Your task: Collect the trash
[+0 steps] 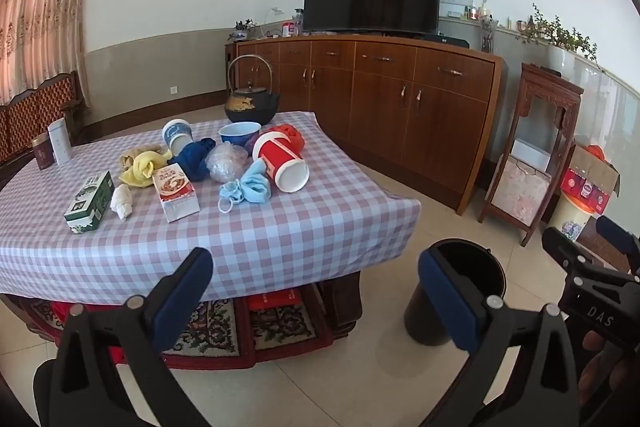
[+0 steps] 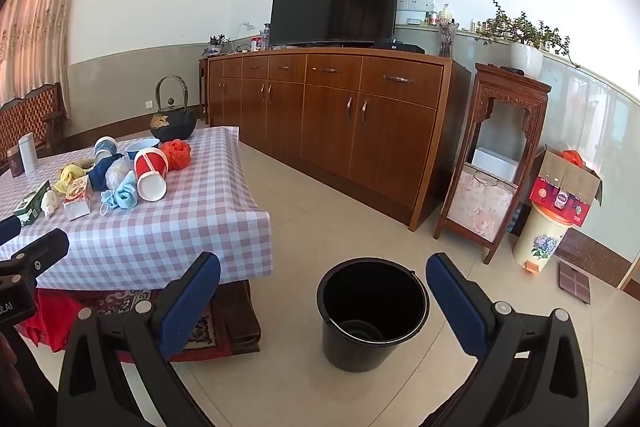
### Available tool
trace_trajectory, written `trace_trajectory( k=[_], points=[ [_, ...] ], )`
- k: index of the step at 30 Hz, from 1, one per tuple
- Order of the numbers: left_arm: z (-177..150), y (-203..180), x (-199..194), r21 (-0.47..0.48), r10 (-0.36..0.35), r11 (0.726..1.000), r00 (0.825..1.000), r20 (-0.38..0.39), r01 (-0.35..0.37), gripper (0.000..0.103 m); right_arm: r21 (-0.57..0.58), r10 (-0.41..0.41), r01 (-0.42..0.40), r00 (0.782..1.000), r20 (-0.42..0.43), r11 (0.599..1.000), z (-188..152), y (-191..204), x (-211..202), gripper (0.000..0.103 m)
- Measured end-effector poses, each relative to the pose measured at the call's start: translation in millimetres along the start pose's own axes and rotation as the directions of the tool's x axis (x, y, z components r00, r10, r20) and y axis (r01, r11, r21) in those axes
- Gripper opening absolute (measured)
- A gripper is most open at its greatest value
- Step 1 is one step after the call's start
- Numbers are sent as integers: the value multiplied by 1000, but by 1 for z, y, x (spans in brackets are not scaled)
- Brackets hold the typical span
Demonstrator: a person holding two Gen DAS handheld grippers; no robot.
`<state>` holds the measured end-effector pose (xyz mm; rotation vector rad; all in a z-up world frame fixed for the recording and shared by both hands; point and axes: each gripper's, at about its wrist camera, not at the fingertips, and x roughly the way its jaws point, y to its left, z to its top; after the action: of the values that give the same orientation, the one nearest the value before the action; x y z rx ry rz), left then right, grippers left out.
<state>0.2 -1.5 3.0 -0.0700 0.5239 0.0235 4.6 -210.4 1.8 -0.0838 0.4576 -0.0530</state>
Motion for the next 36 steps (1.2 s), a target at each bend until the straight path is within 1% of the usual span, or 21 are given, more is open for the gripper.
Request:
trace_trajectory(
  k=[10,36],
  points=[
    [-1,2,0,4,1,1000,1000,7,-1,103,7,5,-5,1000,-16,1000,4,-1,3,103],
    [-2,0,0,7,4,1000,1000,5,-4,103,13,8,-8,1000,-21,1000,3,-1,4,103]
  ],
)
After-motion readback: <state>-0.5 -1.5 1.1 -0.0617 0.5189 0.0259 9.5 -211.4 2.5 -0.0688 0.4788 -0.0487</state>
